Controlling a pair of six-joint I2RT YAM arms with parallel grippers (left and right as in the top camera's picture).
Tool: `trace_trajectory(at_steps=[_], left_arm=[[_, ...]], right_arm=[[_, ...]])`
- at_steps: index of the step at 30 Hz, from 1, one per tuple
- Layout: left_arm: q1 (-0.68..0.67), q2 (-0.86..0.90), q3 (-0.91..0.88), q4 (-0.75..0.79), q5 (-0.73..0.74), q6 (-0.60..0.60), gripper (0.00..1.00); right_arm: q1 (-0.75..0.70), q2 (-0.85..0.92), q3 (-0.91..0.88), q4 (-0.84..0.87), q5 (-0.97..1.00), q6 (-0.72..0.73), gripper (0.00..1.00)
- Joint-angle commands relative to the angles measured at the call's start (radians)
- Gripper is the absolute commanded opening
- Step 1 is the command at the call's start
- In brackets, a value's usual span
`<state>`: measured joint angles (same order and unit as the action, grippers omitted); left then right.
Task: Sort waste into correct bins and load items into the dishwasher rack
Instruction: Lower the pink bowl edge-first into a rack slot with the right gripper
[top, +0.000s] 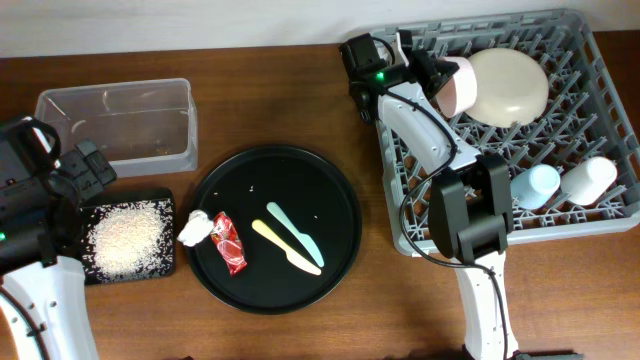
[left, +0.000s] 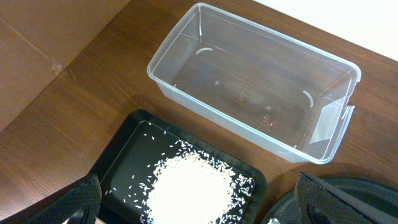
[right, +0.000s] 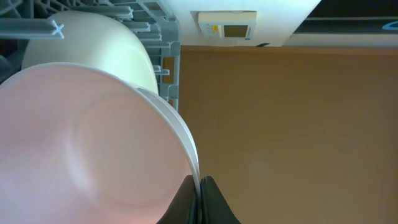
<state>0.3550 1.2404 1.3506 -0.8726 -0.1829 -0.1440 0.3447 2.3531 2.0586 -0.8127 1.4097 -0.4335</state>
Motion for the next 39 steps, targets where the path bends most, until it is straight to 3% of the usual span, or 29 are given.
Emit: trace_trajectory(at_steps=[1, 9, 34, 35, 36, 37, 38, 39], left_arm=[[0.006, -0.018, 0.006, -0.001, 0.011, -0.013, 0.99], [0.006, -0.018, 0.006, -0.001, 0.011, -0.013, 0.99], [0.006, -0.018, 0.006, -0.001, 0.011, -0.013, 0.99], [0.006, -0.018, 0.006, -0.001, 0.011, -0.013, 0.99], [0.006, -0.018, 0.006, -0.001, 0.010, -0.013, 0.99], [0.006, -0.018, 0.006, -0.001, 0.011, -0.013, 0.99], [0.006, -0.018, 0.006, -0.001, 0.011, -0.013, 0.99], [0.006, -0.018, 0.006, -0.001, 0.010, -0.013, 0.99]], right_arm=[[-0.010, 0.028, 0.004, 0.041, 0.005, -0.061, 0.04], [-0.024, 0.029, 0.004, 0.124, 0.012, -0.158, 0.04], [-0.004, 0.029, -0.085, 0.150, -0.010, -0.159, 0.04], [-0.004, 0.029, -0.085, 0.152, -0.010, -0.159, 0.06], [-0.003, 0.029, -0.085, 0.153, -0.010, -0.158, 0.16], [-0.003, 0.029, -0.085, 0.162, -0.002, -0.158, 0.38], [-0.003, 0.029, -0.085, 0.185, 0.024, -0.158, 0.71], [-0.003, 0.029, -0.085, 0.256, 0.079, -0.161, 0.86]])
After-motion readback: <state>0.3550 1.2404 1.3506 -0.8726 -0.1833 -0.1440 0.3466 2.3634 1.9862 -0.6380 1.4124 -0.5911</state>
